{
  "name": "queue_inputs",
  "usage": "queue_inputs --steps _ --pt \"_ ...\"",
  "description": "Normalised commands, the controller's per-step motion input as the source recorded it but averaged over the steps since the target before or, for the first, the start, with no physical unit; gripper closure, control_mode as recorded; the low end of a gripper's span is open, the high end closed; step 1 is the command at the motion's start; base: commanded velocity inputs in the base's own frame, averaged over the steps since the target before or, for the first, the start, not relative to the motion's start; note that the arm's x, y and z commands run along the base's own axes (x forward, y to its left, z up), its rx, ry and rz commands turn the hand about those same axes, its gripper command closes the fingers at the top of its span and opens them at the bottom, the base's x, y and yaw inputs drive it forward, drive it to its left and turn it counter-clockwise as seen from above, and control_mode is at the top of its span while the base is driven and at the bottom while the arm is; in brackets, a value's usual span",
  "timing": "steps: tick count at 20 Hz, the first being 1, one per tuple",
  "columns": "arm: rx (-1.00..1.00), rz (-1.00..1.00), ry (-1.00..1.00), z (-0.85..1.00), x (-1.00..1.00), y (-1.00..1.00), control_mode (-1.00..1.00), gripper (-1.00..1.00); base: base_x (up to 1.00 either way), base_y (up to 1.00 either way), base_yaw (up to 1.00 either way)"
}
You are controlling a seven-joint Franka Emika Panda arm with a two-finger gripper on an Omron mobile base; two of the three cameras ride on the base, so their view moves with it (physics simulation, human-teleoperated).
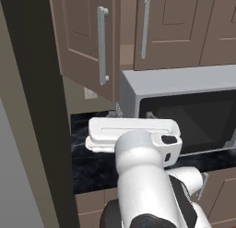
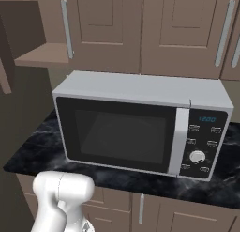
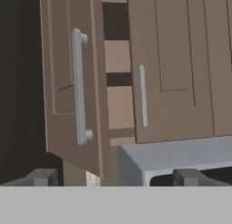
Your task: Close all open cabinet doors.
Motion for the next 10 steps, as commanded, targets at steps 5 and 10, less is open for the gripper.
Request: queue_inputs --steps 5,10 --pt "0.01 0.04 -0.11 -0.05 0.29 0.1 -1.0 -1.0 0.0 0.0 0.0" --pt "0.01 0.01 -0.07 -0.05 0.52 0.04 -1.0 -1.0 0.0 0.0 0.0"
